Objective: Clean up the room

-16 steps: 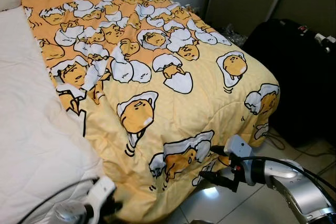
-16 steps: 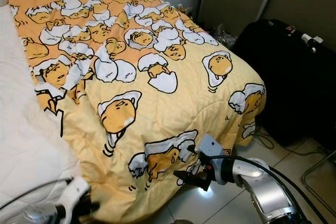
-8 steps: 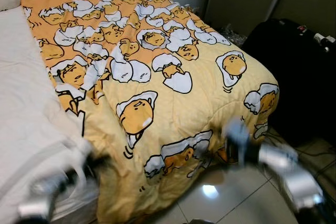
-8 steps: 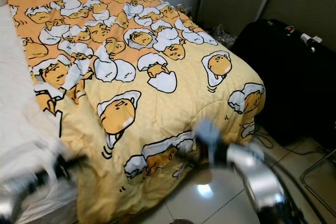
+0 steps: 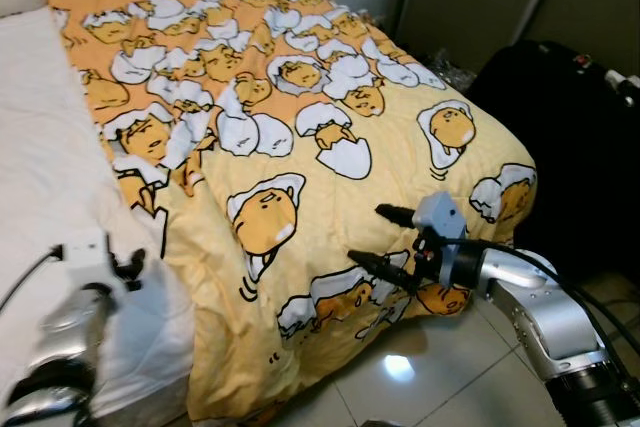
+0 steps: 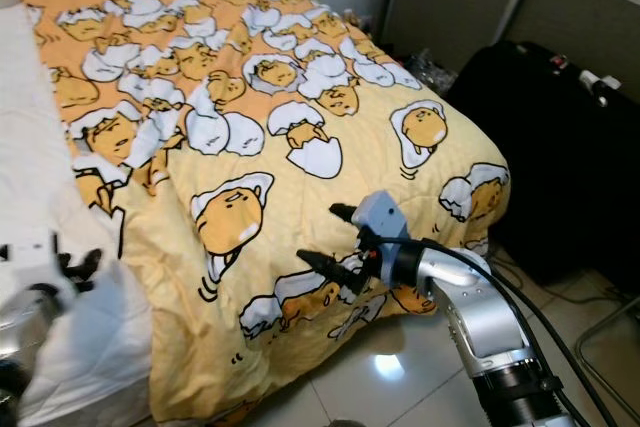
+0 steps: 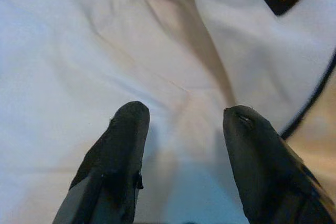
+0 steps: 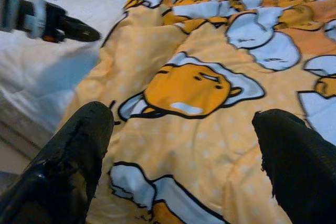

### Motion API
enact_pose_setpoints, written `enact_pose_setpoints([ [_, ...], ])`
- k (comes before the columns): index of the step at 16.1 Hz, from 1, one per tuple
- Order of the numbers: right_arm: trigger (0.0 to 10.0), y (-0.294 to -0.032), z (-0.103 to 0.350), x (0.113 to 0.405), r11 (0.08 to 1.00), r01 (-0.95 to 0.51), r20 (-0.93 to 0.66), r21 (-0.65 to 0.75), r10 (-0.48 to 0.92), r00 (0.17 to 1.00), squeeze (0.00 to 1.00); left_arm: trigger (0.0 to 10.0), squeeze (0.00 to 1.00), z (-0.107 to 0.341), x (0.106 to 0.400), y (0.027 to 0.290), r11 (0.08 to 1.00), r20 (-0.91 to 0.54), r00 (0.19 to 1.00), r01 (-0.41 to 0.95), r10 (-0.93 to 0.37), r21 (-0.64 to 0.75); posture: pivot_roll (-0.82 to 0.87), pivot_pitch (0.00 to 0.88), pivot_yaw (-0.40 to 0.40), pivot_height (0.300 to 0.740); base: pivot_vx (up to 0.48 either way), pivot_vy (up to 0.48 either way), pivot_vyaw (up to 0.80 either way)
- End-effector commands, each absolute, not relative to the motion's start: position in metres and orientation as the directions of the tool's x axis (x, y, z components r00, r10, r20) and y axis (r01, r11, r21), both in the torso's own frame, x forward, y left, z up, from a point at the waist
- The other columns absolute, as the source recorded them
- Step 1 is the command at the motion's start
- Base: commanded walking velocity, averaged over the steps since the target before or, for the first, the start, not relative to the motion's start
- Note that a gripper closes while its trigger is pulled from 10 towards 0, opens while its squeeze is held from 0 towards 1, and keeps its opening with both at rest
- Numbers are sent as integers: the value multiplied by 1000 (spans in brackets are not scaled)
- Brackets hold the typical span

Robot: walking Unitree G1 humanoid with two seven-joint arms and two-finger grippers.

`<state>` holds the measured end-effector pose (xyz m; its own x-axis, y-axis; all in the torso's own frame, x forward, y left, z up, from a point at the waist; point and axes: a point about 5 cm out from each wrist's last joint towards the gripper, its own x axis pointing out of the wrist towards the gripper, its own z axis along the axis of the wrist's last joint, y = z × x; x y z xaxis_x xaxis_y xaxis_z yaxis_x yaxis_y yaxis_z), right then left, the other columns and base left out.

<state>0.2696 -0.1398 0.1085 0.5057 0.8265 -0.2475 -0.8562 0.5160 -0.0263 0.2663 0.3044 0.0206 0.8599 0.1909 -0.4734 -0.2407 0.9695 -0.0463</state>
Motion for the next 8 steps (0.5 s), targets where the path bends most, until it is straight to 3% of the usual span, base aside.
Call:
enact_pose_setpoints([
  [1,10000,-141,112,272,506,-862,-252,-20,832,494,0,10000,1000,17,270,297,956,-480,856,-273,191,-107,-173,0,-66,740,0,0,0],
  [5,10000,-141,111,272,496,-868,-264,-15,836,481,0,10000,1000,-3,274,260,975,-572,816,-184,79,-127,-188,0,-61,740,0,0,0],
  [7,10000,-142,111,272,497,-868,-266,-18,834,483,0,10000,1000,0,284,237,963,-521,852,-96,-52,-253,-196,0,-54,740,0,0,0],
  [8,10000,-144,111,270,501,-865,-269,-18,831,487,0,10000,1000,11,293,230,896,-402,909,-80,-115,-437,-199,0,-47,740,0,0,0],
])
